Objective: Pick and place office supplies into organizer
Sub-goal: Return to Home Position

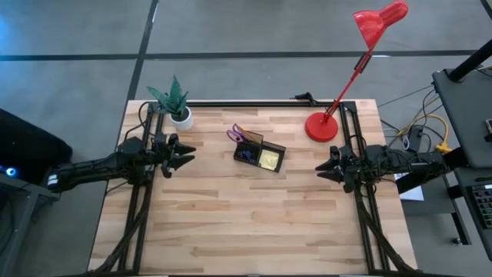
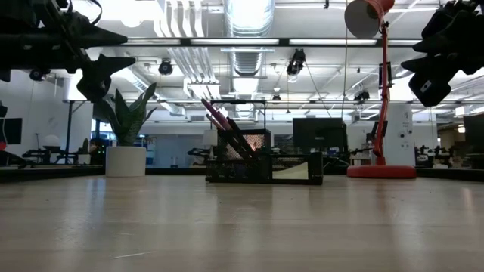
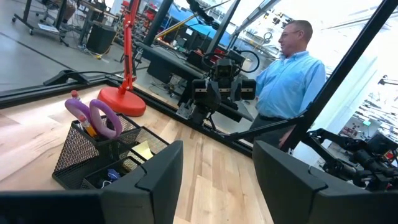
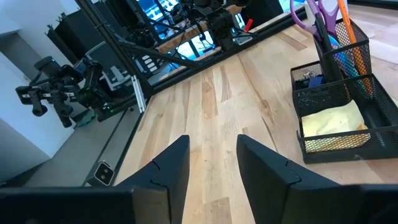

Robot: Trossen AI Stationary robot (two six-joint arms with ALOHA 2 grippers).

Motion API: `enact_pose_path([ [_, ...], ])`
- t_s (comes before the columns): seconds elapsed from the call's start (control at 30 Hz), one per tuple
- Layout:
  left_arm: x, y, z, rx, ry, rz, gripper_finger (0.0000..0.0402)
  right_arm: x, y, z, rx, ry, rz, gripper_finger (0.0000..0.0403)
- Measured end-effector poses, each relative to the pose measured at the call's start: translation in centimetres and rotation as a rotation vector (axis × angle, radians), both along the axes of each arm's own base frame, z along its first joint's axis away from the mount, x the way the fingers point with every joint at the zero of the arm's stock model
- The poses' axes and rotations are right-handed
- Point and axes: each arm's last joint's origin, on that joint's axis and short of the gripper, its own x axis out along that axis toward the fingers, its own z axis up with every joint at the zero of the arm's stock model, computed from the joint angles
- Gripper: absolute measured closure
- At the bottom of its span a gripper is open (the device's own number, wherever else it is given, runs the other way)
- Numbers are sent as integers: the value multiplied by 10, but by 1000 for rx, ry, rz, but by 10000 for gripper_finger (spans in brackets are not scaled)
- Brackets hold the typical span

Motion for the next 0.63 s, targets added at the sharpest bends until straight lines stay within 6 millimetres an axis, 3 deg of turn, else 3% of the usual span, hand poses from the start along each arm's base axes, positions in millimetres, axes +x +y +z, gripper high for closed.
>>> enact_pose_path([
  [0.63, 0, 0, 0, 0, 0, 0, 221, 0, 0, 0, 0, 0, 0, 274],
])
